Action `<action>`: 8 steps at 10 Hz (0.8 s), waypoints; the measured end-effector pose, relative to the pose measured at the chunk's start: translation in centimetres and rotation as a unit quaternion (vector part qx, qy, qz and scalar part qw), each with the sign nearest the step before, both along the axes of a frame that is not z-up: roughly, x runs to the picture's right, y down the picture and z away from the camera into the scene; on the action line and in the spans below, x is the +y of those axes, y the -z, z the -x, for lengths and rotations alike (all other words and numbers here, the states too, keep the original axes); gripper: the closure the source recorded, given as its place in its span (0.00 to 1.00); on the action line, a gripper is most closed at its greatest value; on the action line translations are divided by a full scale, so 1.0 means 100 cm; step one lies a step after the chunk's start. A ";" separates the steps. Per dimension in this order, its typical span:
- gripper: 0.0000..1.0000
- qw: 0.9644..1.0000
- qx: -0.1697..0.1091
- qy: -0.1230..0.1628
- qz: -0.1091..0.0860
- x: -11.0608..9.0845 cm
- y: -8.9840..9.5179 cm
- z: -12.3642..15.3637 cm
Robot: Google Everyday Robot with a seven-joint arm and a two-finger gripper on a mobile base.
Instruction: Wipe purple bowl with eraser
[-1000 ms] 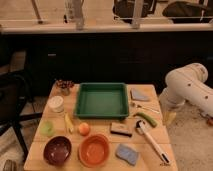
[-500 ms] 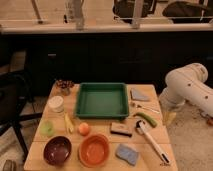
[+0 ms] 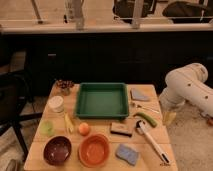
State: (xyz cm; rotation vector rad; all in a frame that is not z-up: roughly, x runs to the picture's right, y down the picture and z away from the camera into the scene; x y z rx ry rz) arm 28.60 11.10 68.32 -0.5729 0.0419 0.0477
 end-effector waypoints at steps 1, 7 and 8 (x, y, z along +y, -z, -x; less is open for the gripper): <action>0.20 1.000 0.000 0.000 0.000 0.000 0.000 0.000; 0.20 0.995 -0.025 -0.094 -0.018 0.020 0.014 0.043; 0.20 0.993 -0.047 -0.109 -0.019 0.023 0.014 0.049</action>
